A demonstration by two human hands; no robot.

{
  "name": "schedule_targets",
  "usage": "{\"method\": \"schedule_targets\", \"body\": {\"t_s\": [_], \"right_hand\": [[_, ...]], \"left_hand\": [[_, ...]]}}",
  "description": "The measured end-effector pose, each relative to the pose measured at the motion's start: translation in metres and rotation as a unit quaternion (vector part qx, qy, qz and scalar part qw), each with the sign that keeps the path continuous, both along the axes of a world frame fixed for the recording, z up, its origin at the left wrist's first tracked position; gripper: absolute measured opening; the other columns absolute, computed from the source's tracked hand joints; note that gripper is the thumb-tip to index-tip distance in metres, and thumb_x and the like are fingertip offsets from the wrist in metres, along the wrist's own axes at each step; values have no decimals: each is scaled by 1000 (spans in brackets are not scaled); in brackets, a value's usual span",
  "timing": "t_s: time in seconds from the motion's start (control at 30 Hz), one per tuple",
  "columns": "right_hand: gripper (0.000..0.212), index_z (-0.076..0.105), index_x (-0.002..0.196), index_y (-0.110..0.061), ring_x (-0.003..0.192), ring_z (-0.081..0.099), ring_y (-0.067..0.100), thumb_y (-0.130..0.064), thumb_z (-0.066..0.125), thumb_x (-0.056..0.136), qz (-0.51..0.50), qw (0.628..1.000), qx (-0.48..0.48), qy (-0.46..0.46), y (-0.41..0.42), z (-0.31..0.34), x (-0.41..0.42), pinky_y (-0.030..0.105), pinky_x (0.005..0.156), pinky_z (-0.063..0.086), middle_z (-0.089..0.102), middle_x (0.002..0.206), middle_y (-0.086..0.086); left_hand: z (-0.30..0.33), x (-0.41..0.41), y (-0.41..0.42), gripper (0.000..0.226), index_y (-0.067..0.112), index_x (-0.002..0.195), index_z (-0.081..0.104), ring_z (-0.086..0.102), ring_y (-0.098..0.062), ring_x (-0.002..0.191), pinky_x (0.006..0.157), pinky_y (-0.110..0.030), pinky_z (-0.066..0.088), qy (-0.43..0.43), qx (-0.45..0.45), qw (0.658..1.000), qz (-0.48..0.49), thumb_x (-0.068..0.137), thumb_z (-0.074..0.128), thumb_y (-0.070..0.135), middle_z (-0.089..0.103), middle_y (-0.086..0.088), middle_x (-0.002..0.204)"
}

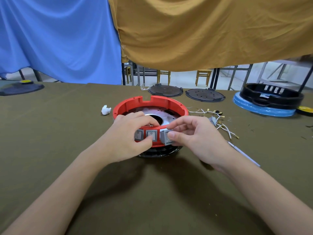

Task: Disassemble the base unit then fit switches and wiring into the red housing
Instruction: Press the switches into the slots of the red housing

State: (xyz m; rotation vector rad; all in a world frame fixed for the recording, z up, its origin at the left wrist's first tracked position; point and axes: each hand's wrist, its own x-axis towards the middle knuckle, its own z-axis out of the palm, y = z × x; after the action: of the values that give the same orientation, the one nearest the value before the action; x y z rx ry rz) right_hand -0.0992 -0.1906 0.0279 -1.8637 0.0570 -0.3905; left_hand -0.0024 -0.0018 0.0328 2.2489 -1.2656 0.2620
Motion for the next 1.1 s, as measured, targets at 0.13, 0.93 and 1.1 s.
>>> {"method": "schedule_targets", "body": {"t_s": [0.13,0.93,1.1], "right_hand": [[9,72,87,-8,71,68,18,0,73,84,-15,1000,-15,-17,0,0,0,30,70,61,69,77,11],[15,67,85,-25,74,60,7,-14,76,84,-74,985,-126,-91,1,-17,10,24,68,52,65,79,-7],[29,63,118,-36,119,36,9,-37,66,89,-45,952,-295,-64,-17,-6,12,11,95,29,52,117,-20]], "left_hand": [[0,1,0,32,31,112,64,54,-6,97,90,-46,45,4,-4,1000,1,82,55,37,56,19,96],[-10,-2,-10,29,25,103,72,57,-6,96,82,-44,49,-26,-85,996,2,87,61,47,54,15,97],[-11,0,-10,19,24,103,73,58,-7,96,85,-47,48,-12,-97,995,-2,91,68,37,54,15,97]]}}
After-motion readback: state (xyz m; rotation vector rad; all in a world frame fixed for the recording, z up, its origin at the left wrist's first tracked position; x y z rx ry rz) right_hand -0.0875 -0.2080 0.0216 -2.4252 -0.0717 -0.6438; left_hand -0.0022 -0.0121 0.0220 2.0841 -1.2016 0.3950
